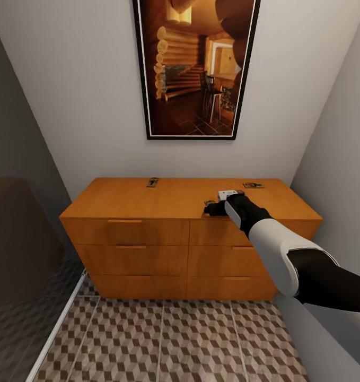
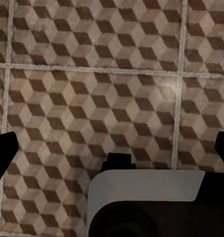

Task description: Take the four mousetraps from the cabinet in the bathroom and place them on the bathroom floor. Make sure all four end up on the same floor surface, and ensure that at least two of them are either under or directly next to the same bathroom sink.

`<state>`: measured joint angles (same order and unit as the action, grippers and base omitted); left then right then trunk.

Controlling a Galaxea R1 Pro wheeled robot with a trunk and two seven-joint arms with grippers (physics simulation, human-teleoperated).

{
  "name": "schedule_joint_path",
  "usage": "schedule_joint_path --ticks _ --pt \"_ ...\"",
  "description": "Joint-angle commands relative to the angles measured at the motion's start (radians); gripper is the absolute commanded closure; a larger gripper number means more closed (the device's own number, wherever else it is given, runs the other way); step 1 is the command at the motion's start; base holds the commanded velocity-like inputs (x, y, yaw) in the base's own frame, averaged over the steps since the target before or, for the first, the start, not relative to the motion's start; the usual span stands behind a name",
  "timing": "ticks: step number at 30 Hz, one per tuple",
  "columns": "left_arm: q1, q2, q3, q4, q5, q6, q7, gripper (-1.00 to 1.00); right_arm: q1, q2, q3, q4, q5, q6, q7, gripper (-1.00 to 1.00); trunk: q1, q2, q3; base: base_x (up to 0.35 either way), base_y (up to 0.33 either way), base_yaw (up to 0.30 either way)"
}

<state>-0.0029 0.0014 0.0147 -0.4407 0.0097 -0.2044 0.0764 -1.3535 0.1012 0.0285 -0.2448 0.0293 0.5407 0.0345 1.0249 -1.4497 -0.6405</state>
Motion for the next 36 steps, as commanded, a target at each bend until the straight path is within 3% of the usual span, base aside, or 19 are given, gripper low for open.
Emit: schedule_joint_path --ticks 1,8,36 --pt "0.000 0.000 0.000 0.000 0.001 -0.003 0.002 -1.00 0.000 -0.002 0.001 0.002 0.008 0.005 0.002 -1.00 0.000 0.000 -0.001 0.000 0.000 0.000" --pt "0.000 -0.001 -0.001 0.000 0.001 -0.003 0.002 -1.00 0.000 -0.012 0.001 0.002 0.008 0.005 0.002 -1.00 0.000 0.000 -0.001 0.000 0.000 0.000" --pt "0.000 0.000 0.000 0.000 0.001 -0.003 0.002 -1.00 0.000 -0.014 0.001 0.004 0.008 0.005 0.002 -1.00 0.000 0.000 -0.004 0.000 0.000 0.000"
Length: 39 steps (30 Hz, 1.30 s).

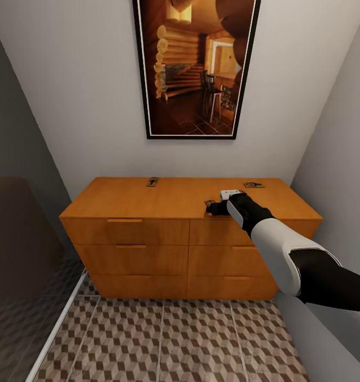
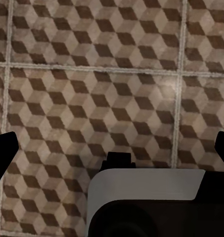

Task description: Take the four mousetraps from the cabinet in the bathroom and place them on the bathroom floor. Make sure all four end up on the same floor surface, and ensure that at least two of them are either under or directly next to the same bathroom sink.

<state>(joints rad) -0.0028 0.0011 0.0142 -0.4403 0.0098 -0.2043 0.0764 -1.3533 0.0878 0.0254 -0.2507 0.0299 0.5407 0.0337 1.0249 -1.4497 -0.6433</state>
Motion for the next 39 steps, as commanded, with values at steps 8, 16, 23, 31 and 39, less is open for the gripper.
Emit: schedule_joint_path --ticks 8,16,23,31,39 --pt "0.000 -0.001 0.001 -0.001 0.001 -0.003 0.002 -1.00 0.000 0.000 0.004 0.010 0.007 0.005 0.003 -1.00 0.000 0.000 -0.001 0.000 0.000 0.000" --pt "0.000 0.000 0.000 0.000 0.001 -0.003 0.002 -1.00 0.000 0.000 0.004 0.011 0.008 0.004 0.002 1.00 0.000 0.000 -0.001 0.000 0.000 0.000" --pt "0.000 0.000 0.001 -0.001 0.001 -0.003 0.002 -1.00 0.000 0.000 0.004 0.011 0.008 0.004 0.002 1.00 0.000 0.000 -0.001 0.000 0.000 0.000" --pt "0.000 0.000 0.000 -0.001 0.001 -0.003 0.002 -1.00 0.000 0.000 0.004 0.011 0.008 0.004 0.002 1.00 0.000 0.000 -0.001 0.000 0.000 0.000" --pt "0.000 0.000 0.000 -0.001 0.001 -0.003 0.002 -1.00 0.000 0.000 0.004 0.011 0.008 0.004 0.002 1.00 0.000 0.000 -0.001 0.000 0.000 0.000"
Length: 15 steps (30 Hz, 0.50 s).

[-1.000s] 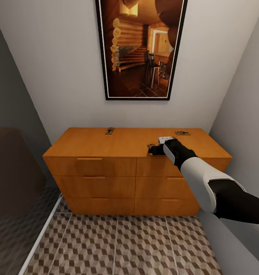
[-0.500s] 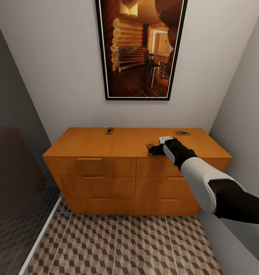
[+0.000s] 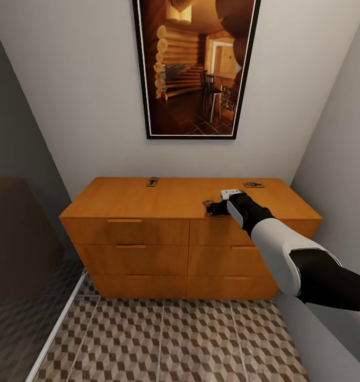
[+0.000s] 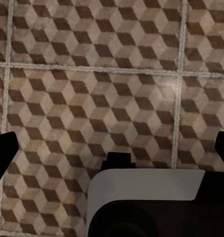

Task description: Take the four mousetraps from the cabinet in the bathroom and place them on the bathroom floor. Make sure all four end up on the same floor surface, and ensure that at least two of them are either under or directly next to the same bathroom sink.

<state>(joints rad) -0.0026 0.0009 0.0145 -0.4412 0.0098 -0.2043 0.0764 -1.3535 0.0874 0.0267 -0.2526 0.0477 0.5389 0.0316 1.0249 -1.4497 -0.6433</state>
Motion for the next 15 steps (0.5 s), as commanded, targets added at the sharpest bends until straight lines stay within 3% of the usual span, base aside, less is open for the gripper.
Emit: schedule_joint_path --ticks 1,2,3,4,9,15 --pt "0.000 0.000 0.000 0.000 0.001 -0.003 0.002 -1.00 0.000 0.000 0.002 0.012 -0.010 0.006 0.004 1.00 0.000 0.000 -0.001 0.000 0.000 0.000" --pt "0.000 -0.001 0.000 0.001 0.001 -0.003 0.002 -1.00 0.000 0.000 0.002 0.011 -0.009 0.006 0.004 1.00 0.000 0.000 -0.001 0.000 0.000 0.000" --pt "0.000 0.000 0.000 0.001 0.001 -0.003 0.002 -1.00 0.000 -0.014 -0.001 -0.252 0.045 0.171 -0.002 1.00 0.000 0.000 -0.001 0.000 0.000 0.000" --pt "0.000 0.001 0.001 0.001 0.001 -0.003 0.002 -1.00 0.000 -0.014 -0.001 -0.290 0.048 0.200 -0.002 1.00 0.000 0.000 -0.001 0.000 0.000 0.000" --pt "0.000 -0.001 0.000 0.001 0.001 -0.003 0.002 -1.00 0.000 -0.014 -0.002 -0.376 0.053 0.272 -0.002 1.00 0.000 0.000 -0.001 0.000 0.000 0.000" --pt "0.000 0.000 0.000 0.001 0.001 -0.003 0.002 -1.00 0.000 -0.014 -0.002 -0.402 0.053 0.293 -0.002 1.00 0.000 0.000 -0.001 0.000 0.000 0.000"
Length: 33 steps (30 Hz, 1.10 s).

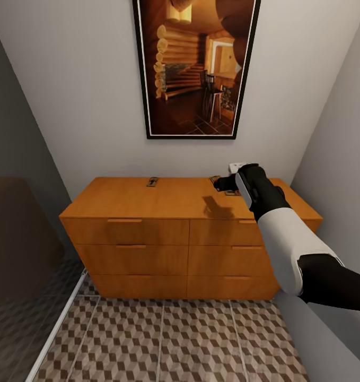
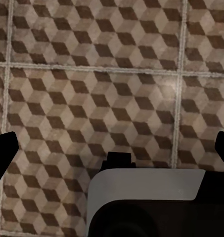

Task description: Take the four mousetraps from the cabinet in the bathroom and place them on the bathroom floor. Make sure all four end up on the same floor surface, and ensure that at least two of them are either under or directly next to the same bathroom sink.

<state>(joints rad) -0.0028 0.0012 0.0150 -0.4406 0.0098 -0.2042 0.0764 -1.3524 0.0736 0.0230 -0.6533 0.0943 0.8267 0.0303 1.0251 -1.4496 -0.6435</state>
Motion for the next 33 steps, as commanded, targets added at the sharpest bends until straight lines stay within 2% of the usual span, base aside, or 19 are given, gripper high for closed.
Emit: schedule_joint_path --ticks 1,16,33 --pt "0.000 0.000 0.000 0.000 0.001 -0.003 0.002 -1.00 -0.001 0.000 0.002 -0.003 0.007 0.006 -0.001 1.00 0.000 0.000 -0.001 0.000 0.000 0.000" --pt "0.000 -0.001 -0.001 0.000 0.001 -0.003 0.002 -1.00 -0.001 0.000 0.004 -0.006 0.007 0.008 -0.001 1.00 0.000 0.000 -0.001 -0.022 0.004 0.000" --pt "0.000 -0.001 -0.001 0.000 0.001 -0.003 0.002 -1.00 -0.001 -0.001 0.006 0.001 0.007 0.007 -0.001 1.00 0.000 0.000 -0.001 -0.293 0.079 0.000"
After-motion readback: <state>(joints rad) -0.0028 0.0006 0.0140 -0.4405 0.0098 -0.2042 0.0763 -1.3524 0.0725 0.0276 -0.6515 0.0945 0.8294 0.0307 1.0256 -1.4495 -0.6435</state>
